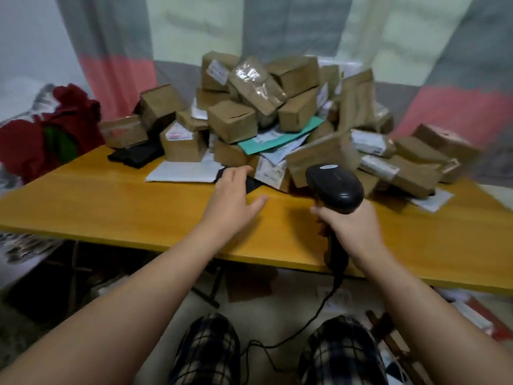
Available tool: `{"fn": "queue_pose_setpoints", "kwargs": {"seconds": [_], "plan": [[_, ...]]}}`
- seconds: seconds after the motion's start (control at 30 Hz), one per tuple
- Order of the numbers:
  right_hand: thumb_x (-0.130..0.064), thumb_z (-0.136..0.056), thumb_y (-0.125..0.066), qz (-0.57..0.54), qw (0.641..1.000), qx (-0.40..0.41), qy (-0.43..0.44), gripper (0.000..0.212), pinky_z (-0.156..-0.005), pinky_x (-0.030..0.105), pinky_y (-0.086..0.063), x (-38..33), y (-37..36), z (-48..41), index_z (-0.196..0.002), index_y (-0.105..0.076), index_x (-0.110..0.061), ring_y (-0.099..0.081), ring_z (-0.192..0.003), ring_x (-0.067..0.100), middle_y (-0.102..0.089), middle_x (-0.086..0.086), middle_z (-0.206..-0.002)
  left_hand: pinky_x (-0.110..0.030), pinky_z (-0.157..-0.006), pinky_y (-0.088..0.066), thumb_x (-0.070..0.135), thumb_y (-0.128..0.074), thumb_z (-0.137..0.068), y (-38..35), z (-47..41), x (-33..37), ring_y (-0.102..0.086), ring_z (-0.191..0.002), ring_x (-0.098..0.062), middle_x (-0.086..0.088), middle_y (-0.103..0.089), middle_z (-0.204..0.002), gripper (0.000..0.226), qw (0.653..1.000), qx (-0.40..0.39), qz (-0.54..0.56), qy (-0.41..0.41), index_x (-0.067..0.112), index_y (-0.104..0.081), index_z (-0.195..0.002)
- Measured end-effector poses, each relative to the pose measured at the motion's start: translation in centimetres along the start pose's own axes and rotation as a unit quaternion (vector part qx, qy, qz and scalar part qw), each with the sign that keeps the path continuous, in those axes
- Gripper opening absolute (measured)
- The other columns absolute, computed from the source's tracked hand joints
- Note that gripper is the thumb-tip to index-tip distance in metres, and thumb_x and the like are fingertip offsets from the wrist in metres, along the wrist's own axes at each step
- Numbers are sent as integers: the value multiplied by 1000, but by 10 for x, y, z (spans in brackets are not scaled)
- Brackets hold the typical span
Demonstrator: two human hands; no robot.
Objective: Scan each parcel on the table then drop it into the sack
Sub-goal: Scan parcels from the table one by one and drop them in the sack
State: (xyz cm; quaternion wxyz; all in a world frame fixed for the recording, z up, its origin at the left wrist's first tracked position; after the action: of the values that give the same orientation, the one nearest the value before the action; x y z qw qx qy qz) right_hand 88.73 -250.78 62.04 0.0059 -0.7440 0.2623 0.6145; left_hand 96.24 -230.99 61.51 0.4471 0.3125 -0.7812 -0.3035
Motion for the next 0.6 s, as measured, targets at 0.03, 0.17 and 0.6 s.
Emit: {"fn": "queue_pose_setpoints", "kwargs": {"seconds": [0.03,0.17,0.6], "plan": [[-11,-76,-78,-4,1000,13,0,13,-56,34,-53,2,12,-3,-83,-68,-5,-64,-55,21,-68,9,-69,-33,-108,-31,45,-65,-86,-10,-11,15,-34,-134,-24,-6,-34,-144,77,1000,-6,-3,-18,15,-29,-147],[-10,-77,-77,-28,998,64,-7,12,-57,30,-52,13,53,-16,-83,-67,-11,-64,-61,20,-67,6,-71,-41,-118,-16,56,-70,-77,-55,-55,79,-13,-145,-26,-8,-11,-158,113,990,-18,-91,-108,15,2,-153],[-5,-81,-71,-109,990,59,-64,9,-60,31,-51,29,72,-29,-86,-65,-9,-62,-55,21,-65,9,-70,-41,-109,-29,47,-69,-77,-52,-86,117,-32,-132,-26,-9,-35,-143,83,981,56,-43,-182,22,-30,-145]]}}
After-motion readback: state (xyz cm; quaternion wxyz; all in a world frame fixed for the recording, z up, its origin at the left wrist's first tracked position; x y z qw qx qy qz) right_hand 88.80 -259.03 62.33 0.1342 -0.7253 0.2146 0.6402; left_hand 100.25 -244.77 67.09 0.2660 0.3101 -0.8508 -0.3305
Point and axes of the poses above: each hand's wrist, its own z-axis away from the middle knuckle, its own y-axis out of the back of the hand, x = y × z, the point moved 3 cm from there along -z, towards the middle knuckle
